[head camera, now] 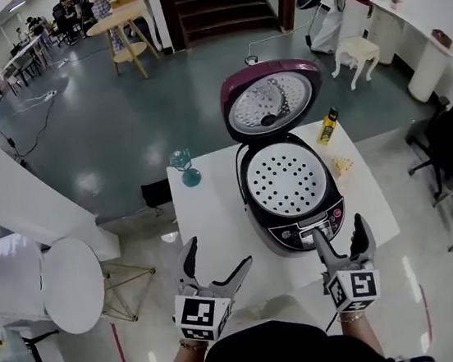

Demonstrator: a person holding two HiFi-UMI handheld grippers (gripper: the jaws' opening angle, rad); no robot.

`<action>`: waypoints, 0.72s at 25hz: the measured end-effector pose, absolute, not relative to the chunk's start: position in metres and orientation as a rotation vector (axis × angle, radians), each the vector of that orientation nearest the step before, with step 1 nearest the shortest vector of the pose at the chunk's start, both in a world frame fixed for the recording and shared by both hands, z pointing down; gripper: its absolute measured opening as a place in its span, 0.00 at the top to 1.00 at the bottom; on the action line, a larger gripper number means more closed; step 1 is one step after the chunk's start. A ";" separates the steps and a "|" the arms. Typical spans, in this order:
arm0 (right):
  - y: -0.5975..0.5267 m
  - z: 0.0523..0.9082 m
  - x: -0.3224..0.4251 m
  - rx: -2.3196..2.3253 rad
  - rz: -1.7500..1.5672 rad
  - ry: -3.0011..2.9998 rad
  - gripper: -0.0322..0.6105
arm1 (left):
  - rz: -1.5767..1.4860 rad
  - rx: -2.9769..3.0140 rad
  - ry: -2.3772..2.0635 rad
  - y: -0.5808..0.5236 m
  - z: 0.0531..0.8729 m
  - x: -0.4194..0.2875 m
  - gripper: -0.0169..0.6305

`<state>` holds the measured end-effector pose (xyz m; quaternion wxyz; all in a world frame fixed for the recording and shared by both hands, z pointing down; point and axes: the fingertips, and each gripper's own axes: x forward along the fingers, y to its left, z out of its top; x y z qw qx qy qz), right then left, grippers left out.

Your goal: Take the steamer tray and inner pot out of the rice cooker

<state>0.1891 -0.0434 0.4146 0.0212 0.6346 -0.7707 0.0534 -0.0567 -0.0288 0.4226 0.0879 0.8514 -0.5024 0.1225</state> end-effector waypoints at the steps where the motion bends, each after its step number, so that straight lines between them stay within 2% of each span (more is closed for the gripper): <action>1: -0.046 0.415 0.191 1.968 0.160 -2.383 0.25 | 0.350 2.534 -1.501 -0.033 0.423 -0.057 0.19; 18: -0.116 0.422 0.215 1.814 0.179 -2.324 0.25 | 0.297 2.471 -1.414 -0.114 0.427 -0.007 0.19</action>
